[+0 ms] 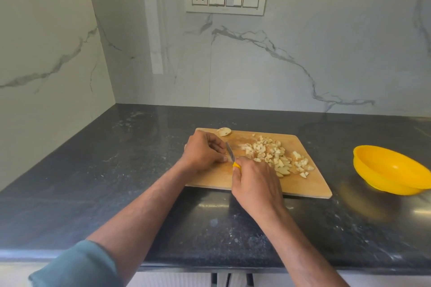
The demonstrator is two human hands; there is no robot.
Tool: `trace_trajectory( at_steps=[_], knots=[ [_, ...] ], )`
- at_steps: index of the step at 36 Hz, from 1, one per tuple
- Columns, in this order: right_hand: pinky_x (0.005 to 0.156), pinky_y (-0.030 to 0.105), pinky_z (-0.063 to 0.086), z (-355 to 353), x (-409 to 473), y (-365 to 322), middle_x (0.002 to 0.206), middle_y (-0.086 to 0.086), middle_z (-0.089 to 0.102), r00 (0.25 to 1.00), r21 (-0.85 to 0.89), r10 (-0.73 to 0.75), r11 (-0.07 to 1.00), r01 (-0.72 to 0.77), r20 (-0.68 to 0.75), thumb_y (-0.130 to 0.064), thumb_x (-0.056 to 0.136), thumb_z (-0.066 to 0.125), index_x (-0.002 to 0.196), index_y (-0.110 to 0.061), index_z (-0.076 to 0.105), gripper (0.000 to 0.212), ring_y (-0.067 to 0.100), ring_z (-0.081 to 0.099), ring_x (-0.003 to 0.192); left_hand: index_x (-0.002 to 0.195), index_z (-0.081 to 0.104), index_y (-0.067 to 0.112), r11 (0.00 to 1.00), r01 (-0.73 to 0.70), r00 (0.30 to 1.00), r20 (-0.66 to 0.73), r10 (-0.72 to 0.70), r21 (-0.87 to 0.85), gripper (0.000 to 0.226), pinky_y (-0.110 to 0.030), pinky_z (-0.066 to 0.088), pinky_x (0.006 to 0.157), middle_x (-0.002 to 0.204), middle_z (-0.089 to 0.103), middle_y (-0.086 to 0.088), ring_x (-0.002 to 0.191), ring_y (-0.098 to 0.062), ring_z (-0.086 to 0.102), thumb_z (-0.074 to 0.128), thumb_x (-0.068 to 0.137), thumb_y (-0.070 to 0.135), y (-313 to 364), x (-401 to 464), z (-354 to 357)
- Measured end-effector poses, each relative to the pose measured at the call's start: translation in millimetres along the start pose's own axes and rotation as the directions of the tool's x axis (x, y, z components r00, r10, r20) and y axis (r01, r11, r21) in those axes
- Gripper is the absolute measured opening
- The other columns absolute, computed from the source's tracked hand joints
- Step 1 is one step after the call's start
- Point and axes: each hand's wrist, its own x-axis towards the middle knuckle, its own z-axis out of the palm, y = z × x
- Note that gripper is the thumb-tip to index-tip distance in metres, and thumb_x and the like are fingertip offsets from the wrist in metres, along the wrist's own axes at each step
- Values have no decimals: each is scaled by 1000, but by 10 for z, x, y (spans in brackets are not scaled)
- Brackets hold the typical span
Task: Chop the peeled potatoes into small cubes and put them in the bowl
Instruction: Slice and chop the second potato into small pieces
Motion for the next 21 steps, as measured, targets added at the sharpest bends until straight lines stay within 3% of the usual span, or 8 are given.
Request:
trace_trajectory(
  at_steps=[4, 7, 12, 18, 21],
  knots=[
    [54, 19, 32, 19, -26, -45, 86, -4, 70, 1000, -36, 9, 999, -8, 26, -27, 101, 52, 120, -19, 65, 24, 11, 48, 64, 80, 78, 22, 1000, 21, 1000, 1, -21, -17, 28, -43, 55, 98, 73, 76, 9, 74, -5, 74, 96, 62, 11, 8, 7, -1],
    [55, 16, 33, 43, -46, -64, 85, -7, 66, 998, -40, 17, 999, -15, 53, -25, 101, 52, 125, -19, 62, 26, 9, 50, 65, 80, 78, 21, 999, 49, 999, 1, -49, -18, 30, -40, 58, 95, 72, 76, 7, 73, -5, 74, 97, 61, 9, 21, 15, -9],
    [68, 18, 52, 12, -139, -80, 96, -8, 67, 995, -4, 26, 1000, -25, 101, -23, 101, 55, 132, -18, 59, 32, 7, 59, 75, 80, 78, 21, 998, 66, 998, 13, -66, -1, 28, -41, 56, 98, 72, 76, 8, 74, -5, 74, 97, 63, 10, 48, 19, -9],
    [56, 11, 31, -111, -271, 16, 97, -9, 69, 996, 9, -17, 1000, 16, 84, -27, 102, 53, 130, -22, 59, 29, 6, 49, 68, 80, 77, 21, 998, 62, 998, -34, -61, 5, 30, -42, 58, 95, 70, 76, 9, 72, -5, 74, 99, 60, 16, 41, -36, -3],
    [61, 11, 33, -189, -328, 101, 100, -10, 72, 996, 4, -38, 999, 38, 79, -28, 100, 54, 130, -26, 61, 31, 7, 61, 76, 79, 76, 22, 999, 47, 996, -71, -46, 10, 29, -42, 59, 92, 69, 75, 10, 71, -4, 73, 98, 62, 16, 52, -77, 16]
  ],
)
